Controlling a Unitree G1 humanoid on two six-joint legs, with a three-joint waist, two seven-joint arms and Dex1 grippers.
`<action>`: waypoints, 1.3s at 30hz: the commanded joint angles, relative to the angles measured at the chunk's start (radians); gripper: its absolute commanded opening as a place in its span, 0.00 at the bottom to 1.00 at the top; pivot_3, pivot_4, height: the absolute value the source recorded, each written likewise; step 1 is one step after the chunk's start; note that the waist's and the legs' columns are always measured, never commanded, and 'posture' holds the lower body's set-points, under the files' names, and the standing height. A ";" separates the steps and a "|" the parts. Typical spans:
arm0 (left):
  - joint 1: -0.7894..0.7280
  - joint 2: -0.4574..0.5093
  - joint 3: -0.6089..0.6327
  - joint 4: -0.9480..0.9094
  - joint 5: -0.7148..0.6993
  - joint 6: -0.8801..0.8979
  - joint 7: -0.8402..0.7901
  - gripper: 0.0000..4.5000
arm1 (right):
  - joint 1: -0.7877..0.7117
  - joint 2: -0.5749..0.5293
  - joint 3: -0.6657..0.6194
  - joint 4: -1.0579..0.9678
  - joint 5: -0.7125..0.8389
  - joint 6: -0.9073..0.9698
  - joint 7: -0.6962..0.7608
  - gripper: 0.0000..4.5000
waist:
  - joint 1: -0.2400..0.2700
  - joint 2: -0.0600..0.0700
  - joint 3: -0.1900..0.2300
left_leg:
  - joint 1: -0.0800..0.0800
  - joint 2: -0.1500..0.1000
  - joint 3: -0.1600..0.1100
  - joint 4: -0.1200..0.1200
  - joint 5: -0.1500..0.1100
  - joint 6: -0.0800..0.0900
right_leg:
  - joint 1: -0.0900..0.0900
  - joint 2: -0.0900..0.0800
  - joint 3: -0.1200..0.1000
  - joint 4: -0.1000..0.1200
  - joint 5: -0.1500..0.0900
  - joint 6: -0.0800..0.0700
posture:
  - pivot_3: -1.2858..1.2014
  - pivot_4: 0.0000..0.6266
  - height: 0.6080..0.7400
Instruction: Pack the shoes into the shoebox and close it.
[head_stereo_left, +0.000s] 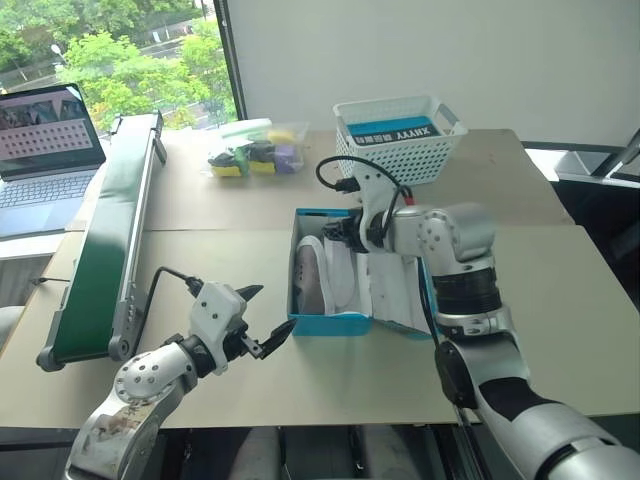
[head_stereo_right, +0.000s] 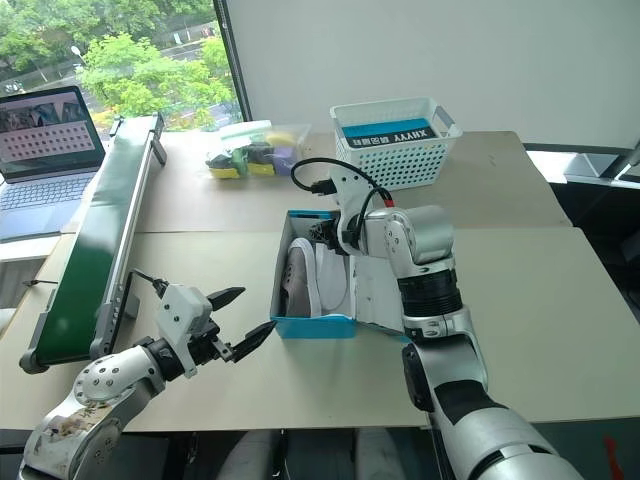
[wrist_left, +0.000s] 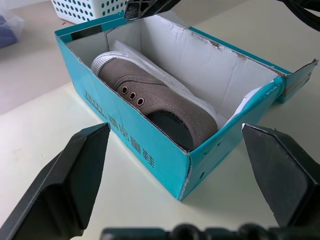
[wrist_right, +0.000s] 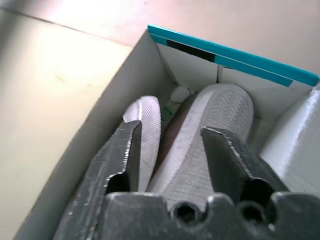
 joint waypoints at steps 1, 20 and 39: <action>-0.004 0.005 0.009 -0.013 -0.004 -0.014 -0.007 1.00 | 0.008 -0.006 0.022 -0.076 0.015 -0.019 0.038 0.19 | 0.001 0.000 0.000 | 0.000 0.000 0.000 0.000 0.000 0.000 | 0.000 0.000 0.000 0.000 0.000 0.000 | 0.52 0.24 1.00; -0.024 0.004 0.016 0.035 -0.025 -0.020 -0.041 1.00 | 0.135 -0.365 -0.263 -0.473 0.598 0.271 0.585 0.01 | 0.006 0.001 0.002 | 0.001 0.000 0.000 0.001 0.000 0.001 | 0.002 0.001 0.000 0.000 0.000 0.000 | 0.52 0.24 1.00; -0.115 0.110 0.055 0.186 -0.066 -0.087 -0.260 1.00 | 1.108 -0.336 -0.198 -0.530 0.306 -0.240 0.289 0.01 | 0.030 -0.004 0.000 | 0.007 0.003 0.007 0.004 -0.001 0.002 | 0.007 0.003 0.005 -0.001 -0.005 0.009 | 0.52 0.24 1.00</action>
